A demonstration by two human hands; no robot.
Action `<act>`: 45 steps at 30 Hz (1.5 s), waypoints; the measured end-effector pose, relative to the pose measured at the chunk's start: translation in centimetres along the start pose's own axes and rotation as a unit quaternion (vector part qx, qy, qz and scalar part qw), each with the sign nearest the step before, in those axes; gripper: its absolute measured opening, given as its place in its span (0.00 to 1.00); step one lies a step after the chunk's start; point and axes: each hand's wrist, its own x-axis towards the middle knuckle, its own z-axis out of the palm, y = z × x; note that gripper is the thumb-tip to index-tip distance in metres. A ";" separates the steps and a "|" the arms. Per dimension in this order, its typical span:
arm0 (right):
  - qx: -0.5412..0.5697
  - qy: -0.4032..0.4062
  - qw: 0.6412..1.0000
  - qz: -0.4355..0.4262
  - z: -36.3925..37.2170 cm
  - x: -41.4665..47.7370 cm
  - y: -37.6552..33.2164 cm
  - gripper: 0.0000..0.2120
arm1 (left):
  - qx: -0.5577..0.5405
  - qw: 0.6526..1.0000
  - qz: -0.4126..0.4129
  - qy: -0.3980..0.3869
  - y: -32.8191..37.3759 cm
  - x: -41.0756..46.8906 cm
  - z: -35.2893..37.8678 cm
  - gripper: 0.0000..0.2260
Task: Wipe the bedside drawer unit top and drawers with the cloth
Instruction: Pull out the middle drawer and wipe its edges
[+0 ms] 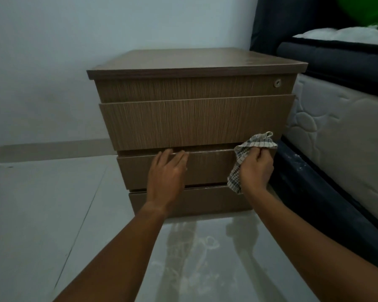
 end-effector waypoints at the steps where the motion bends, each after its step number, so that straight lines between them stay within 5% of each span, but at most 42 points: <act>1: 0.000 -0.002 1.000 -0.006 0.0 -0.1 0.1 0.10 | -0.007 1.000 -0.020 -0.006 -0.1 -0.3 0.2 0.21; 7: 0.018 0.015 0.999 -0.047 0.0 -1.7 -0.5 0.10 | -0.043 0.994 -0.104 -0.018 -0.6 0.4 -0.8 0.15; 10: 0.024 -0.006 0.989 -0.145 0.7 -2.5 -1.6 0.11 | -0.087 0.990 -0.098 -0.041 -1.0 1.0 -2.3 0.12; 13: -0.061 -0.068 0.955 -0.283 2.1 -3.0 -1.4 0.12 | -0.135 0.984 -0.094 -0.068 -1.5 1.0 -3.9 0.16; 19: -0.277 -0.183 0.871 -0.362 4.7 -5.2 1.6 0.16 | -0.113 0.977 -0.170 -0.059 -5.2 0.2 -6.1 0.12; 26: -0.263 -0.195 0.853 -0.406 8.2 -7.8 -0.5 0.13 | -0.136 0.960 -0.231 -0.074 -6.9 -0.6 -6.3 0.14; 31: -0.322 -0.259 0.772 -0.482 11.4 -10.4 -0.6 0.13 | -0.141 0.962 -0.220 -0.075 -7.8 -1.1 -7.0 0.10; 37: -0.378 -0.235 0.710 -0.545 11.9 -9.3 0.7 0.09 | -0.113 0.969 -0.204 -0.076 -7.5 -0.9 -7.4 0.09; 45: -0.425 -0.179 0.714 -0.526 5.2 -3.2 2.4 0.12 | -0.055 0.985 -0.146 -0.080 -3.9 -0.4 -6.8 0.10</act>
